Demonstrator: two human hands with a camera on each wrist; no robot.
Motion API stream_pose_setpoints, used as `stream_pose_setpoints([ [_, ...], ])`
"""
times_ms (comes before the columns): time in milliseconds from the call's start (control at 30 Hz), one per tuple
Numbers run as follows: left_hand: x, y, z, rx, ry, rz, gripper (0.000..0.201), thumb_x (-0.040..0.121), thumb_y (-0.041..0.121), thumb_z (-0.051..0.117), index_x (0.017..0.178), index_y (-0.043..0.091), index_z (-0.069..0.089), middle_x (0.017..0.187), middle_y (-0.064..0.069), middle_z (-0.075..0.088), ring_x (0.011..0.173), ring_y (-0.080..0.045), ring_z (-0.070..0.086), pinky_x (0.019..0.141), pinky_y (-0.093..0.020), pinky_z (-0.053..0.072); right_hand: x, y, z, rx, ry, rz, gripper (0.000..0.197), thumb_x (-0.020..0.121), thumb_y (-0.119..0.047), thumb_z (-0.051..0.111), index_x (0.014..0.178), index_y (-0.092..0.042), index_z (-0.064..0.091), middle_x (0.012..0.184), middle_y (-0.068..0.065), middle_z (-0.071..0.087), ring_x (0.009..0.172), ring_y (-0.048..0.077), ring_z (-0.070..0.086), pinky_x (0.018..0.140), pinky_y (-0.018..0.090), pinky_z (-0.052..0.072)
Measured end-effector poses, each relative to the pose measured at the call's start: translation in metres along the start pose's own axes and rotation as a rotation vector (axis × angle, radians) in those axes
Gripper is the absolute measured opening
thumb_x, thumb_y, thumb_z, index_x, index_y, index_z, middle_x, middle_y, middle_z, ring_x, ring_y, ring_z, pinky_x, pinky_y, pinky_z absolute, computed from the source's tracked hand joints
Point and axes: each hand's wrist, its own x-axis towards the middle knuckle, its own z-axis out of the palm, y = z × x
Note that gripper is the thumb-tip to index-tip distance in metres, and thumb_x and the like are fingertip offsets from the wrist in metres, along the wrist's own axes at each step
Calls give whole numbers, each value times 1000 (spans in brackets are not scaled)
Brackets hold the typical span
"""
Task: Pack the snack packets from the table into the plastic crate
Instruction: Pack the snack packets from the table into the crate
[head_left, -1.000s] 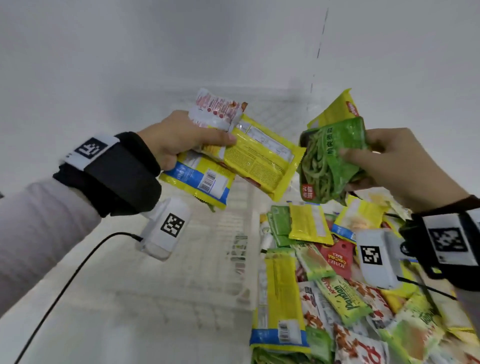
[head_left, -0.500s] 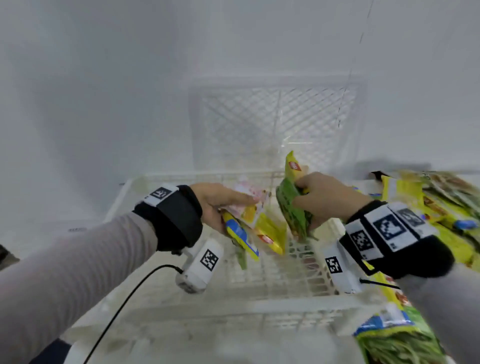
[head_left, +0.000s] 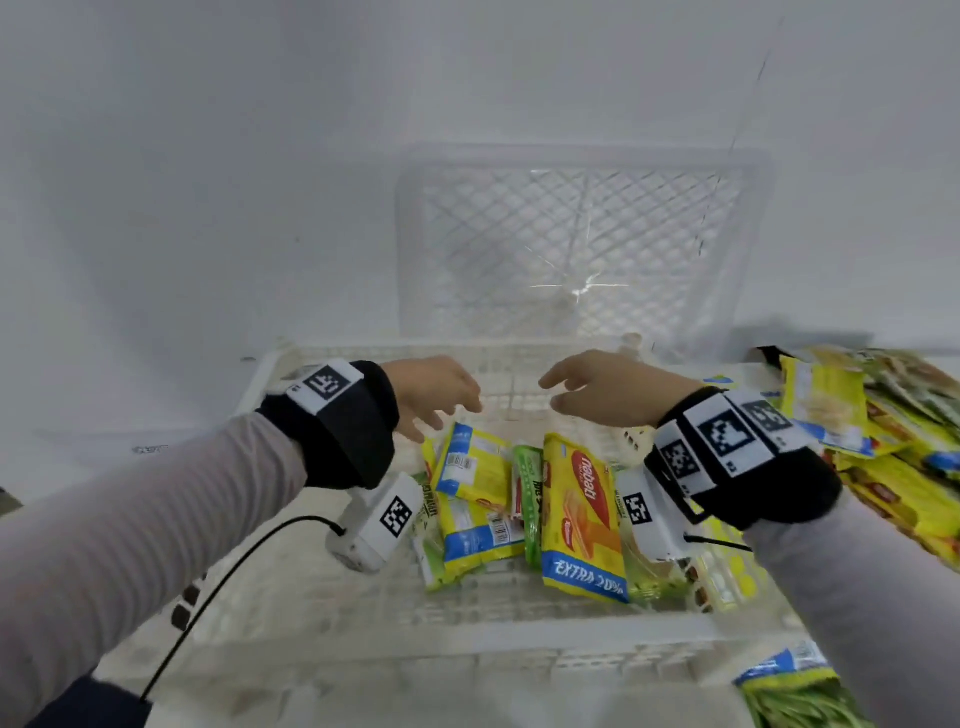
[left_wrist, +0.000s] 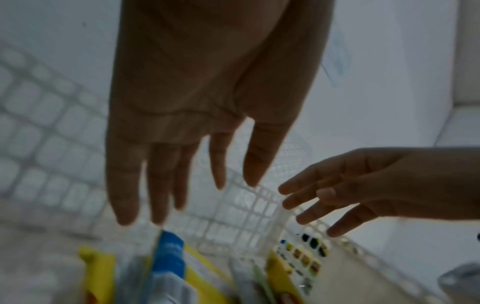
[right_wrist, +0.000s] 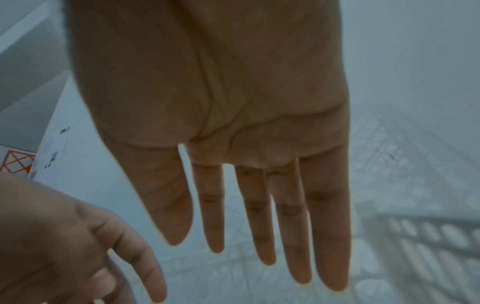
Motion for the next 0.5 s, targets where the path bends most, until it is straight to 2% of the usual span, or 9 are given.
stream_pose_setpoints([
  [67,-1,-1,-4,198,-20,106,33,92,18,56,125,18,52,121,-8,56,103,-22,54,89,-37,45,10,-7,2,-11,-21,-24,42,93,-30,55,134,-24,49,141,0,44,128,17,43,98,25,32],
  [100,1,0,-5,313,-29,165,33,92,16,56,125,16,52,122,-8,57,104,-22,55,92,-36,44,15,-9,4,-16,-31,-33,45,91,-29,58,135,-24,48,141,1,45,128,17,43,99,26,33],
  [200,7,3,-1,688,-72,250,41,92,23,57,131,17,46,130,-6,54,114,-21,52,92,-28,39,29,-11,12,-4,-126,-62,57,86,-23,65,139,-24,43,140,3,47,126,18,47,100,29,36],
  [267,17,5,6,882,-99,261,51,91,29,59,137,17,40,137,-4,47,120,-21,47,93,-28,37,36,-7,19,-1,-226,-52,69,82,-19,70,142,-26,37,141,5,45,123,20,49,96,30,41],
  [334,28,7,15,990,-122,271,65,88,36,62,142,15,33,143,-5,41,126,-23,43,99,-32,37,44,-1,27,-64,-334,-28,83,79,-17,74,146,-27,27,145,7,40,121,22,51,88,30,44],
  [400,37,9,24,1017,-159,264,76,85,40,66,145,15,26,145,-6,38,129,-24,40,103,-35,37,50,7,32,-134,-429,5,94,76,-19,77,149,-26,18,150,6,32,128,24,45,85,30,43],
  [500,44,12,38,1076,-178,255,85,80,39,71,146,13,23,143,-8,40,128,-25,42,99,-34,37,55,17,38,-215,-487,34,103,70,-27,81,149,-26,15,152,2,28,135,24,34,88,31,38],
])
